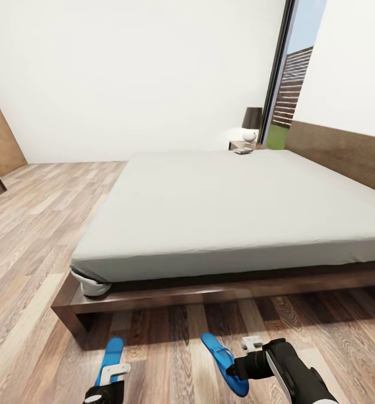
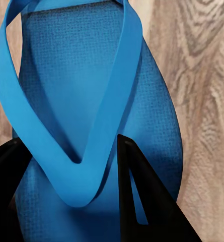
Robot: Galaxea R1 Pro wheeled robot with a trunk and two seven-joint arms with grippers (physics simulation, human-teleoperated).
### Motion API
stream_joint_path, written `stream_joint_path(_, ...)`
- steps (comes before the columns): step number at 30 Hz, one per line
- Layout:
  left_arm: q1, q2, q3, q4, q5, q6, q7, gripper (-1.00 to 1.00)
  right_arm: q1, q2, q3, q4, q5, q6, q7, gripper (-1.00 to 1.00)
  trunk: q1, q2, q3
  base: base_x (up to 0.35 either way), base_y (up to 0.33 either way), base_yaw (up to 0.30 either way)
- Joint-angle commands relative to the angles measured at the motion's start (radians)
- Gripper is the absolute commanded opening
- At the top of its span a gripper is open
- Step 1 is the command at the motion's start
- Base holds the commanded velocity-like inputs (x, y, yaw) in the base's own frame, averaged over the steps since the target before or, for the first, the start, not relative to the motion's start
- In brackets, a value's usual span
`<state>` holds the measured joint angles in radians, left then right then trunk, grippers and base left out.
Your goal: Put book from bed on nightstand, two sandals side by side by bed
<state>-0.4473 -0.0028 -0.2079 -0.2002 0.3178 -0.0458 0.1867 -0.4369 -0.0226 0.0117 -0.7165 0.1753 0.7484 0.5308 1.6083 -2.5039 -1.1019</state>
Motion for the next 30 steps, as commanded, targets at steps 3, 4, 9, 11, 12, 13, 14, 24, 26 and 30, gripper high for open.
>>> stream_joint_path(3,-0.001,0.001,-0.008,-0.009,0.009,-0.005,0.003,-1.00,0.000,0.000,0.002,-0.001,0.009,0.002,0.009,-1.00,0.001,-0.001,-0.009,0.000,0.000,0.000)
stream_joint_path(4,-0.001,0.001,-0.008,-0.011,0.008,-0.005,0.003,-1.00,0.000,0.000,0.002,-0.001,0.009,0.002,0.009,-1.00,0.001,-0.001,-0.012,0.000,0.000,0.000)
stream_joint_path(9,-0.001,0.002,-0.010,-0.016,0.005,-0.009,0.004,-1.00,0.000,0.005,0.007,-0.001,0.009,0.002,0.009,-1.00,0.003,-0.002,-0.032,0.000,0.000,0.000)
stream_joint_path(11,-0.001,0.006,-0.010,-0.020,0.004,-0.010,0.004,-1.00,0.000,0.006,0.015,-0.001,0.009,0.002,0.009,-1.00,0.004,-0.003,-0.040,0.000,0.000,0.000)
stream_joint_path(12,-0.001,0.010,-0.010,-0.023,0.004,-0.010,0.004,-1.00,0.000,0.006,0.017,-0.001,0.009,0.002,0.009,-1.00,0.005,-0.003,-0.043,0.000,0.000,0.000)
stream_joint_path(13,-0.001,0.019,-0.010,-0.030,0.004,-0.011,0.004,-1.00,0.000,0.006,0.019,-0.001,0.009,0.002,0.009,-1.00,0.005,-0.003,-0.047,0.000,0.000,0.000)
stream_joint_path(14,-0.001,0.024,-0.010,-0.033,0.004,-0.011,0.004,-1.00,0.000,0.005,0.020,-0.001,0.010,0.002,0.009,-1.00,0.006,-0.003,-0.051,0.000,0.000,0.000)
stream_joint_path(24,-0.002,0.076,-0.010,-0.078,0.003,-0.026,0.005,-1.00,0.000,0.000,0.023,-0.002,0.010,0.000,0.009,-1.00,0.010,-0.006,-0.090,0.000,0.000,0.000)
stream_joint_path(26,-0.004,0.080,-0.011,-0.081,0.003,-0.028,0.005,-1.00,0.000,0.000,0.023,-0.002,0.010,0.000,0.008,-1.00,0.011,-0.006,-0.098,0.000,0.000,0.000)
stream_joint_path(30,-0.007,0.083,-0.012,-0.084,0.003,-0.030,0.005,-1.00,0.000,-0.001,0.023,-0.003,0.009,0.000,0.008,-1.00,0.013,-0.007,-0.113,0.000,0.000,0.000)
